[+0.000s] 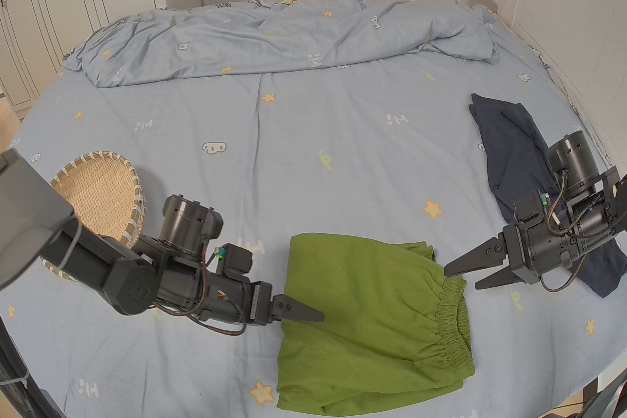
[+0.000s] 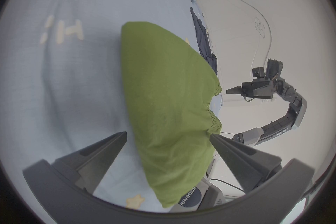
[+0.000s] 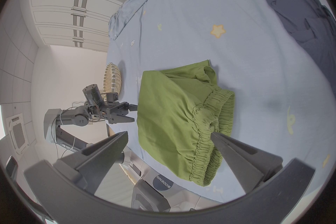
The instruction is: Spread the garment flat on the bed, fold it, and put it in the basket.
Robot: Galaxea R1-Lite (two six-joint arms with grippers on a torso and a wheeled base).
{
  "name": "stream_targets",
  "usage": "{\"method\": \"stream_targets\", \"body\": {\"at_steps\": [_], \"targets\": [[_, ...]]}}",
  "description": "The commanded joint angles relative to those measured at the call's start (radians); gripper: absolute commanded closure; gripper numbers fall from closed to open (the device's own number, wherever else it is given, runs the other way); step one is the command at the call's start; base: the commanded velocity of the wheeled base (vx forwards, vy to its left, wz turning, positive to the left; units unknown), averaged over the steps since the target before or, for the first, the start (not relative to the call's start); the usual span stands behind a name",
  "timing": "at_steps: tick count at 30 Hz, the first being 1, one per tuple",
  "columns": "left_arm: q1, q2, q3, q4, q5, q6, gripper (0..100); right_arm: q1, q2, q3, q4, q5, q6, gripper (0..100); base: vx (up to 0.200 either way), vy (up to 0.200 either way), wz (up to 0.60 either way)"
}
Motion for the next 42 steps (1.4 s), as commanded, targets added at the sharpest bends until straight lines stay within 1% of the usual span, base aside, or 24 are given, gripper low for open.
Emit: {"method": "stream_targets", "body": {"at_steps": [1,5,10,11,12,16,18,20,24,25,33,34,36,40,42], "targets": [[-0.069,0.097,-0.004,-0.062,0.039,-0.018,0,-0.005,-0.021,0.003,0.004,0.001,0.002,0,0.000,0.000,0.00],[-0.079,0.123,-0.002,-0.101,0.067,-0.035,0,-0.005,-0.038,0.001,0.004,0.001,0.004,0,0.000,0.000,0.00],[-0.070,0.121,-0.002,-0.108,0.065,-0.037,0,-0.012,-0.066,0.000,0.004,0.001,0.004,0,0.000,0.000,0.00],[-0.081,0.124,-0.002,-0.136,0.065,-0.037,0,-0.020,-0.077,-0.003,0.006,0.001,0.004,0,0.000,0.000,0.00],[-0.081,0.124,-0.004,-0.138,0.065,-0.037,0,-0.020,-0.077,-0.003,0.006,0.001,0.004,0,0.000,0.000,0.00],[-0.127,0.152,-0.002,-0.188,0.068,-0.043,0,-0.023,-0.089,-0.006,0.006,0.001,0.004,0,0.000,0.000,0.00],[-0.130,0.164,-0.002,-0.202,0.071,-0.046,0,-0.026,-0.095,-0.008,0.006,0.001,0.005,0,0.000,0.000,0.00],[-0.130,0.183,-0.002,-0.230,0.073,-0.058,0,-0.054,-0.110,-0.013,0.006,0.001,0.004,0,0.000,0.000,0.00],[-0.130,0.190,-0.005,-0.248,0.074,-0.067,0,-0.063,-0.118,-0.023,0.007,0.001,0.004,0,0.000,0.000,0.00],[-0.130,0.190,-0.010,-0.250,0.073,-0.069,100,-0.066,-0.120,-0.023,0.007,0.001,0.004,0,0.000,0.000,0.00],[-0.135,0.156,-0.001,-0.250,0.088,-0.078,100,-0.064,-0.115,-0.028,0.006,0.001,0.002,0,0.000,0.000,0.00],[-0.132,0.137,0.010,-0.248,0.102,-0.077,100,-0.064,-0.115,-0.031,0.006,0.001,0.002,0,0.000,0.000,0.00],[-0.116,0.087,0.041,-0.248,0.113,-0.067,100,-0.055,-0.117,-0.029,0.006,0.001,0.002,0,0.000,0.000,0.00],[-0.079,0.008,0.053,-0.231,0.113,-0.072,100,-0.041,-0.120,-0.029,0.007,0.001,0.002,0,0.000,0.000,0.00],[-0.030,-0.083,0.042,-0.144,0.113,-0.074,100,-0.040,-0.124,-0.034,0.006,0.001,0.002,0,0.000,0.000,0.00]]}}
